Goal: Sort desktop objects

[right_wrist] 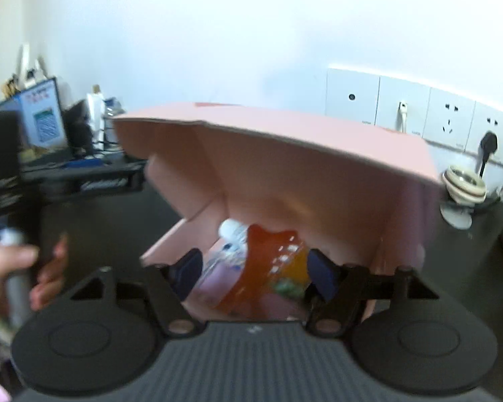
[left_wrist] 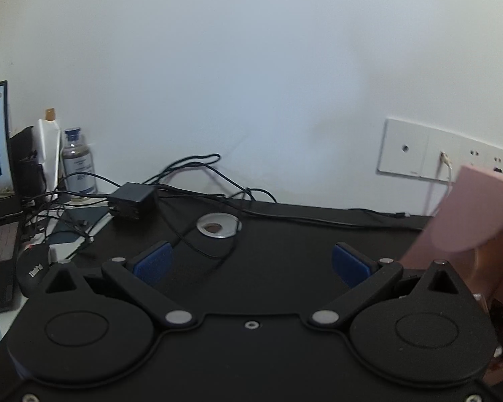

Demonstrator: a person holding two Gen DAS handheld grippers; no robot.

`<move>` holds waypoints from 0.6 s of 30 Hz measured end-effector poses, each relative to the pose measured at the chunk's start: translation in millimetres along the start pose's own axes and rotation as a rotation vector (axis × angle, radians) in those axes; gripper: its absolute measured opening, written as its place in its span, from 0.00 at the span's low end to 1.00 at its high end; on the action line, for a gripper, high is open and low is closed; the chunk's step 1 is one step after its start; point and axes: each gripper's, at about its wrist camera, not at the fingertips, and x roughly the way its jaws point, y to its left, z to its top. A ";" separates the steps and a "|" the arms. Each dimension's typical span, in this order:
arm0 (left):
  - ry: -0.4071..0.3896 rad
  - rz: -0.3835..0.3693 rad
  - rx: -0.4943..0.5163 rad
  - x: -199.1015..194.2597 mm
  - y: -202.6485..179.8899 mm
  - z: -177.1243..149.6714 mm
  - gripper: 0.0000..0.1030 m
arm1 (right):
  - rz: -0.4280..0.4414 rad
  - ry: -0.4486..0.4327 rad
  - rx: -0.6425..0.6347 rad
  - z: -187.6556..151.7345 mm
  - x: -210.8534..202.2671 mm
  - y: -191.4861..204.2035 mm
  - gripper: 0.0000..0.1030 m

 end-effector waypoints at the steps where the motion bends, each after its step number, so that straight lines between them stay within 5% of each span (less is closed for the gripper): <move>1: 0.000 0.002 0.007 0.8 -1.3 -0.5 1.00 | -0.004 -0.007 0.000 -1.2 -6.5 1.9 0.75; 6: -0.027 -0.023 0.046 -0.6 -13.9 -5.5 1.00 | -0.037 -0.021 0.037 -18.4 -35.2 -0.9 0.75; 10: -0.101 0.012 0.070 -7.7 -25.4 -5.6 1.00 | -0.096 -0.064 0.049 -42.7 -25.1 -8.7 0.79; 14: -0.090 0.014 0.057 -4.3 -23.6 -4.2 1.00 | -0.146 -0.139 -0.029 -37.5 -1.9 -17.9 0.87; 18: -0.071 0.006 0.052 0.1 -20.4 -3.5 1.00 | -0.046 -0.165 0.021 -24.9 22.5 -28.4 0.87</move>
